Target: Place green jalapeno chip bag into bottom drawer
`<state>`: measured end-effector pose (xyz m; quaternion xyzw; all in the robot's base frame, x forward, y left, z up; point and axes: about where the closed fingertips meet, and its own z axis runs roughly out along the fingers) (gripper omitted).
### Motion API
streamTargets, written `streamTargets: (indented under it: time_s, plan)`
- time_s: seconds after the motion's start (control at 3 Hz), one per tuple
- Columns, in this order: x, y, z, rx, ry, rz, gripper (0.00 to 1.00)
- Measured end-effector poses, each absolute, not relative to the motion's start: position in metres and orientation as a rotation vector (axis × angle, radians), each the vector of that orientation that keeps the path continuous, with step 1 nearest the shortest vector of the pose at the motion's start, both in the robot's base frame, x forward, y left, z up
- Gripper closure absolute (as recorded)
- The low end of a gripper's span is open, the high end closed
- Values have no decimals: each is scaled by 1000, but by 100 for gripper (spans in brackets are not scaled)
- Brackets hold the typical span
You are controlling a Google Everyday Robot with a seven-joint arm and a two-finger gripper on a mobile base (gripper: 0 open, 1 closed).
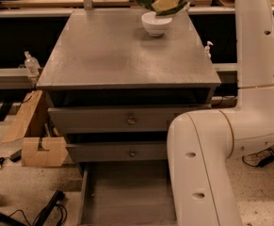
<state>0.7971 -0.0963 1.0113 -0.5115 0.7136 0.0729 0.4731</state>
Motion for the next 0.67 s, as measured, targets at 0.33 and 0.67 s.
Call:
streamTargets:
  time_s: [0.33,0.67]
  plan:
    - [784,-91,1018,-1289,1781,175,100]
    - [750,-87,1034,-1341,1888,164,100]
